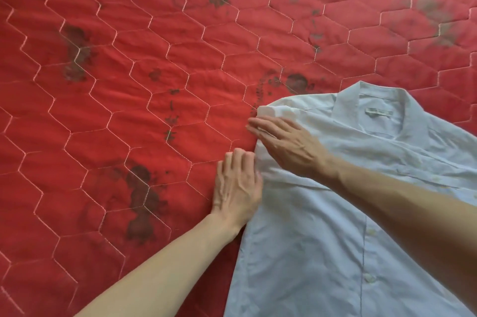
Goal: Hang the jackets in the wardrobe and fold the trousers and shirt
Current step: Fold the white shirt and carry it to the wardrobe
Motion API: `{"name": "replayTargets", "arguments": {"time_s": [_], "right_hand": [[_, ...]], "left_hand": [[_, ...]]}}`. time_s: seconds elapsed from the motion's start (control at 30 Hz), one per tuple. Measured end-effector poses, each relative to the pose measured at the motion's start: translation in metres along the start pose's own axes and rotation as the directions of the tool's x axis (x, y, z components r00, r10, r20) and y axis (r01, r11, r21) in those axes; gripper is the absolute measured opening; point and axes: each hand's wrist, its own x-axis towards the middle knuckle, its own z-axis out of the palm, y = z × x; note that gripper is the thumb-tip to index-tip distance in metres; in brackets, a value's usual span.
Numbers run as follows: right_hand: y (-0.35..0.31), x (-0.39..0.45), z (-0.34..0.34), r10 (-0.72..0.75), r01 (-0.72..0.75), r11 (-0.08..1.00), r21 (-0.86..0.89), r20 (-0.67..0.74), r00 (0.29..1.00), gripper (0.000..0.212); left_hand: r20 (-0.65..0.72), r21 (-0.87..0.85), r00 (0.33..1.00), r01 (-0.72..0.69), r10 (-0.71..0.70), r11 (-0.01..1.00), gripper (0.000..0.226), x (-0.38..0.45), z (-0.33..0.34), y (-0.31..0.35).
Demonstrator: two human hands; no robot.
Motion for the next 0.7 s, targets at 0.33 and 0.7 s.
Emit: {"name": "replayTargets", "arguments": {"time_s": [0.33,0.7], "right_hand": [[0.037,0.032,0.015,0.204,-0.187,0.979,-0.082,0.379,0.903,0.077],[0.034,-0.13,-0.021,0.554,-0.544,0.825,0.153,-0.025,0.832,0.058]], "left_hand": [[0.342,0.229,0.931,-0.215,0.128,0.949,0.078,-0.032,0.041,0.002],[0.377,0.286,0.912,-0.279,0.161,0.916,0.075,-0.017,0.028,0.033]]}}
